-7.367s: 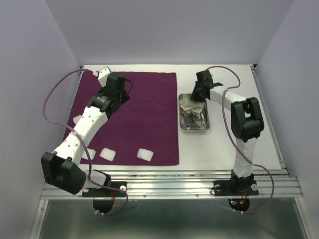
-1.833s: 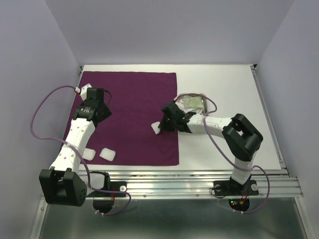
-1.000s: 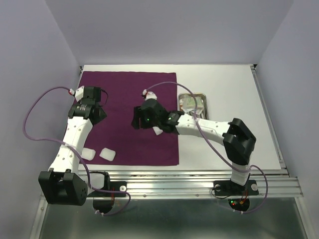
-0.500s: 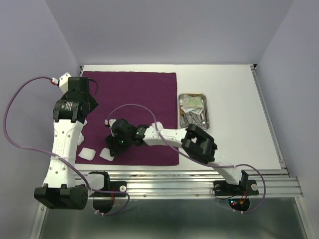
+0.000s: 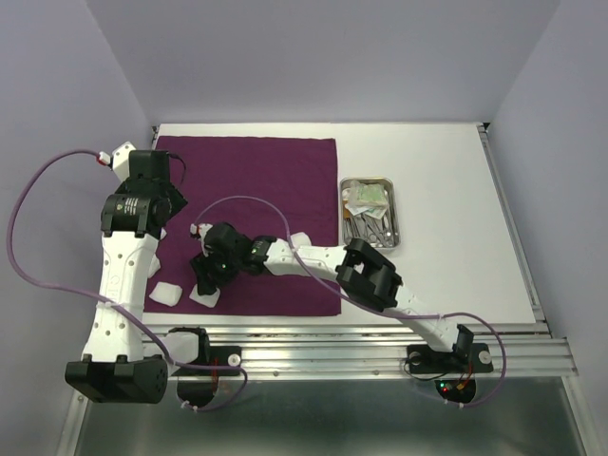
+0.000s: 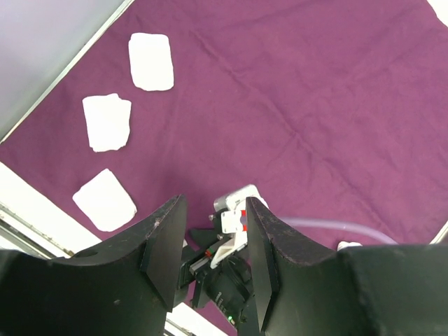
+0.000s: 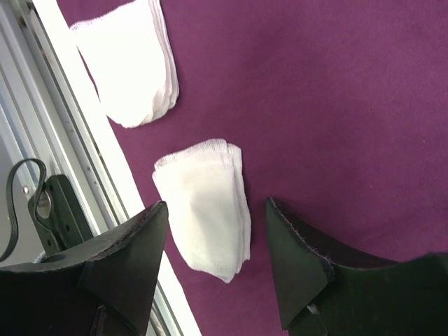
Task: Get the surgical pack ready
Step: Adjust the medical item in the surgical kit, then adjust the surgical kit at the center of the board.
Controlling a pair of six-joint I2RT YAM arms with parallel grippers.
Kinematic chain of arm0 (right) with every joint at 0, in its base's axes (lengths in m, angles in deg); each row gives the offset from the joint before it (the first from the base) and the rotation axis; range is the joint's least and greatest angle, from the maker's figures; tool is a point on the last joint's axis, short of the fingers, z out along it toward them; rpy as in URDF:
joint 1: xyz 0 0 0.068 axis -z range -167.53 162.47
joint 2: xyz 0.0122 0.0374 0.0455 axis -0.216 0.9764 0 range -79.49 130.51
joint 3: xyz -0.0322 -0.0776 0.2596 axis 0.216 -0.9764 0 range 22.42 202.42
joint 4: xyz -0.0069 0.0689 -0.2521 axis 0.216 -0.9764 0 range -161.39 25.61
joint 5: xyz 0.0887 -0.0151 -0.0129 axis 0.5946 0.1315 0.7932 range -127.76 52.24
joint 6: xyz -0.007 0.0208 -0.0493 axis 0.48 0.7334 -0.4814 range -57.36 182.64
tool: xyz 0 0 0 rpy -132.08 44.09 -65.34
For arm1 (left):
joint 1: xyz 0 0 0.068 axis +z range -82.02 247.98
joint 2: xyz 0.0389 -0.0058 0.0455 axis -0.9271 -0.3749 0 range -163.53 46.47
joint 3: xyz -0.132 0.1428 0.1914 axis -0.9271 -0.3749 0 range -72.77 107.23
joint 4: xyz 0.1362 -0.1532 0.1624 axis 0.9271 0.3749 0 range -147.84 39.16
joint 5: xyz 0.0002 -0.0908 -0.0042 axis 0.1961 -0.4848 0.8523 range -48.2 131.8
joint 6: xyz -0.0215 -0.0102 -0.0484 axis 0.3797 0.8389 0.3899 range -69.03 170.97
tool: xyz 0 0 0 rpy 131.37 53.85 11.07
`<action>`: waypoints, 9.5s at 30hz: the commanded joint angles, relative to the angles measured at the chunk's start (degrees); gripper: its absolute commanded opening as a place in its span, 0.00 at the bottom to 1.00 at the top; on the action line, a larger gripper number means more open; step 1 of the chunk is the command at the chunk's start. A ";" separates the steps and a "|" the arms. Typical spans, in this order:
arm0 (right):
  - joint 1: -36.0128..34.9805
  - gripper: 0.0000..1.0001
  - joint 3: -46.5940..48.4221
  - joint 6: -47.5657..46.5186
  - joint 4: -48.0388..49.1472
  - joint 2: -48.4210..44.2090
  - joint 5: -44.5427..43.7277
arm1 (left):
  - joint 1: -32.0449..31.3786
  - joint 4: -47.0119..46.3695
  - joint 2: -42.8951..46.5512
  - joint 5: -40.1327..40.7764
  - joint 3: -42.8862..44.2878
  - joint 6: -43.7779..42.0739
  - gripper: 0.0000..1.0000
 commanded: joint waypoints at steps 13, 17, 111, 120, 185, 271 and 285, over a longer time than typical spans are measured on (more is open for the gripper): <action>0.12 0.44 -2.15 2.12 -1.04 0.28 2.73 | 0.22 -2.08 2.53 0.36 -2.69 -1.18 0.51; 0.12 0.38 -2.33 2.12 -1.48 -0.24 3.08 | 0.22 -2.26 2.53 0.10 -2.87 -1.09 0.51; 24.64 0.01 -44.87 10.47 2.83 -35.76 -10.98 | 0.22 -4.63 1.65 -1.04 -6.30 -0.74 0.50; 24.64 0.01 -44.34 10.73 2.83 -33.56 -10.54 | 0.22 -4.81 1.56 -1.31 -6.30 -0.65 0.50; 22.79 0.51 -34.76 4.93 -7.27 -38.13 -14.24 | 5.14 -13.33 -25.48 18.91 -11.68 4.89 0.57; 21.74 0.56 -5.68 3.70 -13.52 -8.95 -23.20 | 5.23 -11.31 -55.30 19.17 7.42 -10.93 0.62; 28.32 0.56 -19.45 6.25 -12.55 -12.11 -26.62 | 1.03 -12.72 -56.35 14.60 9.35 -12.95 0.62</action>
